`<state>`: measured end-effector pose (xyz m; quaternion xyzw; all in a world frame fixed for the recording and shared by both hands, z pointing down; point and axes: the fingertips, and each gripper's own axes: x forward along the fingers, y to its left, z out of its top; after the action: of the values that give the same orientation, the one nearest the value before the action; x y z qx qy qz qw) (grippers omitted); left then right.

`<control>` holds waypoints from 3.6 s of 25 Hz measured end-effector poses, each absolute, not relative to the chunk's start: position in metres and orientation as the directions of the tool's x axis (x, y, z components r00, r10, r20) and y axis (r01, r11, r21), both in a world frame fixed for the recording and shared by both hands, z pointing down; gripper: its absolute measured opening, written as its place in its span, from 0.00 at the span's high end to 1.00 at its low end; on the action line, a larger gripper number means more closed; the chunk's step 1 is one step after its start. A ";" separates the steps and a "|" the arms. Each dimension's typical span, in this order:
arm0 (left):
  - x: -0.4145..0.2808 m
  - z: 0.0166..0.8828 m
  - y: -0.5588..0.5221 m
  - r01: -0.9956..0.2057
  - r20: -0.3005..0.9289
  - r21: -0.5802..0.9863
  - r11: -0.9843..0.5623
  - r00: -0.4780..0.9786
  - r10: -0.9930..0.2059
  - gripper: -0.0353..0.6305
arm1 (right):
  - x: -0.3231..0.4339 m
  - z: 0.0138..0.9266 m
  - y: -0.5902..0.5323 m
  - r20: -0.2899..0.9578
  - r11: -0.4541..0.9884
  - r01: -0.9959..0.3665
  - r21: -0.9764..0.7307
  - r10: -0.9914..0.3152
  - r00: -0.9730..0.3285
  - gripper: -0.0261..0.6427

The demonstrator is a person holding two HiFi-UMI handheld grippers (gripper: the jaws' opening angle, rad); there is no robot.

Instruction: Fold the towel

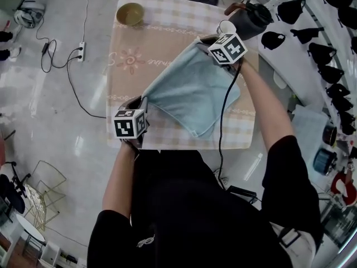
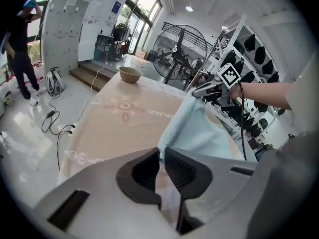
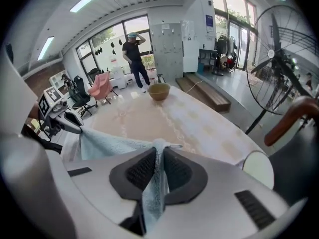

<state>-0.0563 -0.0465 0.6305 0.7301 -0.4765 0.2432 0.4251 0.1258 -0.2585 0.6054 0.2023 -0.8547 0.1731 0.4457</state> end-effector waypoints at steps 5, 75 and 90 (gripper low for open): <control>-0.099 0.610 -0.065 -0.929 0.751 0.318 -0.188 0.368 -0.548 0.89 | 0.077 0.583 -0.281 0.779 0.874 -0.481 -0.069 -0.254 -0.574 0.90; 0.031 0.594 0.013 -0.534 0.779 0.136 -0.835 0.578 -0.244 0.61 | 0.176 0.607 0.004 0.608 0.645 -0.728 -0.235 -0.487 -0.627 0.69; 0.031 0.633 0.026 0.210 0.848 -0.098 -0.973 0.529 0.028 0.61 | 0.101 0.615 0.065 0.725 0.691 -0.717 -0.089 -0.449 -0.522 0.69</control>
<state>0.0306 0.0263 0.6325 0.8692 0.0685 0.4804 -0.0945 0.1010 0.0650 0.6147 0.3427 -0.8510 0.1924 0.3484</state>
